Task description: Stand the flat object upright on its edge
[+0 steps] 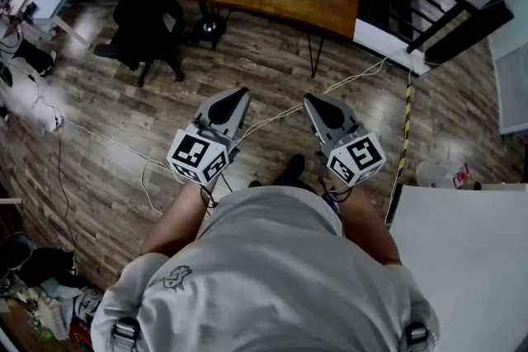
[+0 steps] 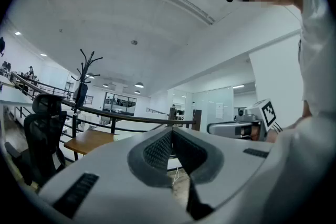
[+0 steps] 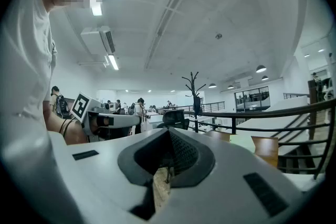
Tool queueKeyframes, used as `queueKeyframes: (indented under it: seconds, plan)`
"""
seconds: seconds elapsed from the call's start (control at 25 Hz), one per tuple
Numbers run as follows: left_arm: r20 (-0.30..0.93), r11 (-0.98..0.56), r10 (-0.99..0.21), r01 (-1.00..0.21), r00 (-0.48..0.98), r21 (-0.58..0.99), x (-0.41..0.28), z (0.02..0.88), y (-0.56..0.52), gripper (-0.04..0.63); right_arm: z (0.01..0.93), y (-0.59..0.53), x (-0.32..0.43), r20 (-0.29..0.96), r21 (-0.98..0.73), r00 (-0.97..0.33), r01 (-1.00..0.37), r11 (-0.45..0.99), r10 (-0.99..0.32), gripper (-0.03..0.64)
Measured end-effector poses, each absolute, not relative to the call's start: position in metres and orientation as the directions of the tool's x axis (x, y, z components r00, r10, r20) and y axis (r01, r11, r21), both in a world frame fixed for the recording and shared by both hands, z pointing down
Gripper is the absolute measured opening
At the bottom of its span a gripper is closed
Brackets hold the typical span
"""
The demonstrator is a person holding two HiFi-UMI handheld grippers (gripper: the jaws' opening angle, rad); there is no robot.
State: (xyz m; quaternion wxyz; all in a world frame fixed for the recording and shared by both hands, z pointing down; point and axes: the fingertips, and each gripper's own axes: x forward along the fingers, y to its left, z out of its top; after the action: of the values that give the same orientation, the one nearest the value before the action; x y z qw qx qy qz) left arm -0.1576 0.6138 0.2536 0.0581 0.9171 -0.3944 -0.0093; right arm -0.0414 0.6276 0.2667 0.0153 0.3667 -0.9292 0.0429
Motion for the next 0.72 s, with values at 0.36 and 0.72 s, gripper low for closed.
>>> queueKeyframes:
  seconds: [0.36,0.72]
  plan:
    - [0.052,-0.680,-0.723,-0.724,0.689,0.115,-0.131,0.263,0.574,0.014,0.277,0.588,-0.012,0.067,-0.087,-0.732,-0.681,0.727,-0.678,0.032]
    - [0.073,-0.689,-0.712,-0.715,0.698,0.113,-0.076,0.273,0.524,0.014,0.282,0.536,0.036,0.076,-0.058,-0.740,-0.672,0.738,-0.668,0.032]
